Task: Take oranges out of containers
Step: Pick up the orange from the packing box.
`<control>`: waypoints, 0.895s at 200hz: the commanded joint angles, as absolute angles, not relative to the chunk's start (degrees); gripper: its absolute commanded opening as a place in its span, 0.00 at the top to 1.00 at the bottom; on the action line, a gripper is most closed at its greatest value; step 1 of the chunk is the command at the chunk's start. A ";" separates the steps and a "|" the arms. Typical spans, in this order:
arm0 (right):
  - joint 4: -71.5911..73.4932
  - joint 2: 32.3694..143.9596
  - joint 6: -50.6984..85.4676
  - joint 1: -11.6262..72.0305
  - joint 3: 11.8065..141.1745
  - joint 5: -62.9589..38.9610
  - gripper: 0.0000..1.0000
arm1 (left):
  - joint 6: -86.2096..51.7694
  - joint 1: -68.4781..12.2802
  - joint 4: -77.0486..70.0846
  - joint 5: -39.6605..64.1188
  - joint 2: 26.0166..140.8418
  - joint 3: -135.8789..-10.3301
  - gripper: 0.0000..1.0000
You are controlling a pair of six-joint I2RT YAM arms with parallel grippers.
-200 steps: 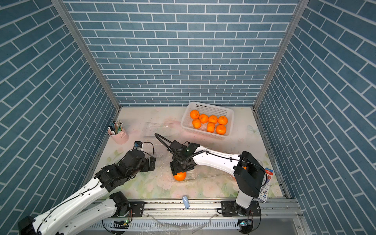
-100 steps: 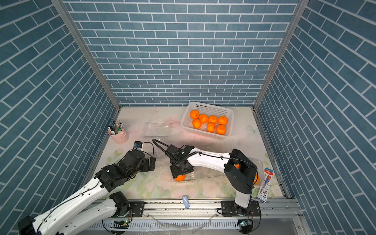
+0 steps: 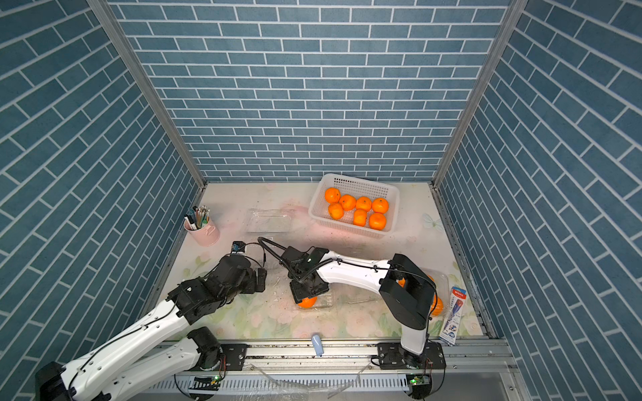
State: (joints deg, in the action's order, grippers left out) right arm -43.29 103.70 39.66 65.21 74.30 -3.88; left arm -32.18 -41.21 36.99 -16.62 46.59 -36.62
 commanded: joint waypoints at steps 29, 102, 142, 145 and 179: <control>-48.47 103.25 36.05 65.21 75.12 1.06 0.42 | -31.99 -40.87 36.13 -16.48 47.39 -36.48 0.01; -51.84 99.69 30.50 63.90 79.01 2.79 0.49 | -32.23 -40.79 35.86 -16.30 47.87 -35.88 0.01; -53.34 96.26 27.22 60.37 82.00 1.97 0.51 | -32.26 -40.85 36.74 -17.05 46.75 -35.95 0.01; -53.35 96.00 26.97 59.98 82.24 1.82 0.51 | -32.21 -40.83 36.79 -17.05 46.71 -35.86 0.01; -53.46 94.07 23.48 54.38 85.89 0.78 0.52 | -32.34 -40.78 36.69 -16.96 46.91 -35.93 0.01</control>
